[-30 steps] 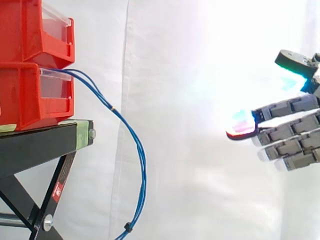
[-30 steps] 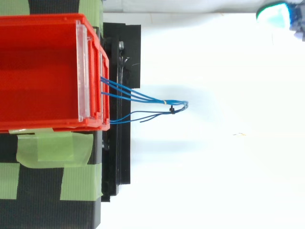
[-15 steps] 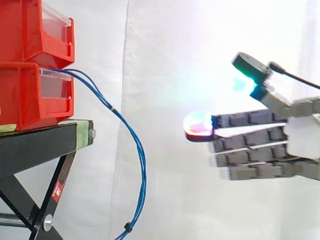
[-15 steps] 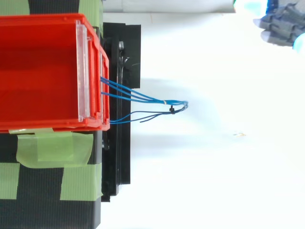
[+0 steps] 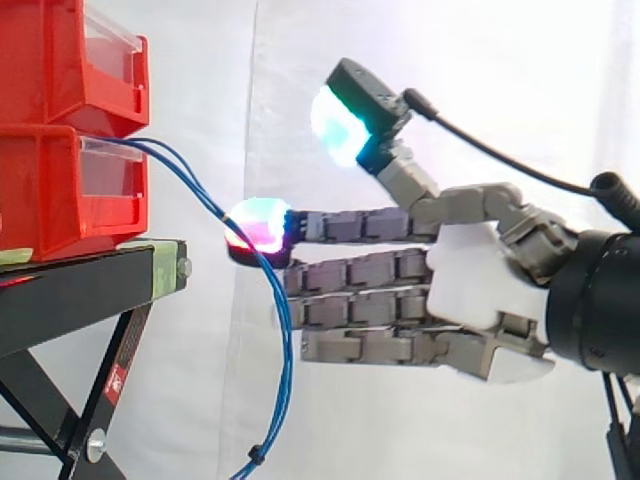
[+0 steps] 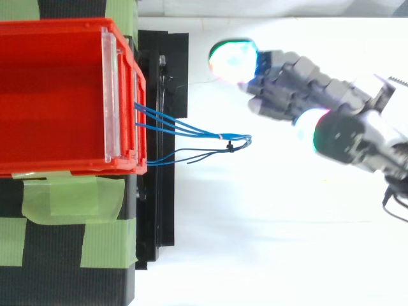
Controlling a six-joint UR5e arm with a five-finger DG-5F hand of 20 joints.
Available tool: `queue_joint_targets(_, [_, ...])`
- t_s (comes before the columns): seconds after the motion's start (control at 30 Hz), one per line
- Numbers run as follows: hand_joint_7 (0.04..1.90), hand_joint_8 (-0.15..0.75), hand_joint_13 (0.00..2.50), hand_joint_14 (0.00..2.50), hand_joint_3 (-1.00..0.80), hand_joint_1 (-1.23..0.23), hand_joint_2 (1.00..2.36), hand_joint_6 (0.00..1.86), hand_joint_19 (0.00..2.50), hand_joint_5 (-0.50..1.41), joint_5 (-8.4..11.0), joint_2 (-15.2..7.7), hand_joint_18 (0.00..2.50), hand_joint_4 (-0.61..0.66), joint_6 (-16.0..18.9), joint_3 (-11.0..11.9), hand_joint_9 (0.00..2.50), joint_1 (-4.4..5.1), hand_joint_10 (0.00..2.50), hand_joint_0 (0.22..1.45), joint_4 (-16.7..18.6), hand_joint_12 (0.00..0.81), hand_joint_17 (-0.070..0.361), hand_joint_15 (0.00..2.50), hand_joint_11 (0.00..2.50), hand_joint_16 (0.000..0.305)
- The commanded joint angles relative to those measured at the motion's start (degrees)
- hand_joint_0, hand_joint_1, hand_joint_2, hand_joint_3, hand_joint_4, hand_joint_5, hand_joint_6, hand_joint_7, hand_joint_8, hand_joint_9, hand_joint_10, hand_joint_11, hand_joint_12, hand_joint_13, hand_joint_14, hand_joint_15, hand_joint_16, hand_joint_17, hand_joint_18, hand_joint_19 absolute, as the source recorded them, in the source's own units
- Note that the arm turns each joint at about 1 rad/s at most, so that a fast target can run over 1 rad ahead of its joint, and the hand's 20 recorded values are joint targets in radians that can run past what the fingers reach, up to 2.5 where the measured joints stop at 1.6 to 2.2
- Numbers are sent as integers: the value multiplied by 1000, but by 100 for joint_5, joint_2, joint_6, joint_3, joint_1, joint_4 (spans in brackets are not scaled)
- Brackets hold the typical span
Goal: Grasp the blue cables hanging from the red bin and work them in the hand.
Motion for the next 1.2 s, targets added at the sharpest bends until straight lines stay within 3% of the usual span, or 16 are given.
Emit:
queue_joint_targets(0.0, [672, 296, 0, 5, -1000, -462, 1000, 6, 347, -289, 10, -345, 0, 197, 151, 257, 126, 108, 3, 754, -5, 374, 144, 198, 115, 64])
queue_joint_targets(0.13, [673, 299, 0, 5, -1000, -462, 1000, 6, 363, -285, 28, -468, 0, 198, 256, 345, 135, 204, 4, 754, -5, 374, 144, 194, 118, 64])
queue_joint_targets(0.2, [676, 300, 0, 5, -1000, -462, 1000, 6, 366, -281, 107, -468, 0, 200, 230, 345, 143, 275, 2, 754, -5, 376, 145, 199, 130, 64])
queue_joint_targets(0.27, [675, 302, 0, 5, -1000, -462, 1000, 6, 368, -280, 309, -494, 0, 201, 239, 345, 151, 380, 2, 754, -5, 377, 144, 199, 131, 64])
queue_joint_targets(0.3, [675, 302, 0, 6, -1000, -463, 1000, 6, 377, -278, 309, -494, 0, 202, 239, 345, 152, 380, 3, 754, -5, 377, 145, 202, 135, 64])
queue_joint_targets(0.37, [675, 303, 0, 5, -1000, -464, 1000, 6, 375, -277, 414, -644, 0, 202, 318, 345, 162, 459, 3, 754, -5, 378, 145, 203, 149, 65])
queue_joint_targets(0.53, [679, 307, 0, 6, -1000, -464, 1000, 6, 387, -271, 450, -1004, 0, 205, 845, 442, 186, 573, 4, 755, 109, 386, 146, 215, 170, 65])
queue_joint_targets(0.63, [675, 311, 0, 6, -1000, -464, 1000, 6, 397, -269, 450, -1127, 0, 207, 968, 477, 196, 609, 4, 756, 127, 391, 146, 226, 172, 65])
queue_joint_targets(0.83, [680, 314, 21, 7, -1000, -465, 1000, 6, 417, -262, 458, -1154, 0, 211, 933, 485, 227, 679, 5, 757, 127, 394, 148, 235, 199, 66])
queue_joint_targets(1.17, [682, 323, 112, 7, -998, -470, 1000, 7, 402, -244, 458, -1154, 0, 218, 696, 529, 279, 688, 5, 763, 162, 404, 146, 250, 208, 65])
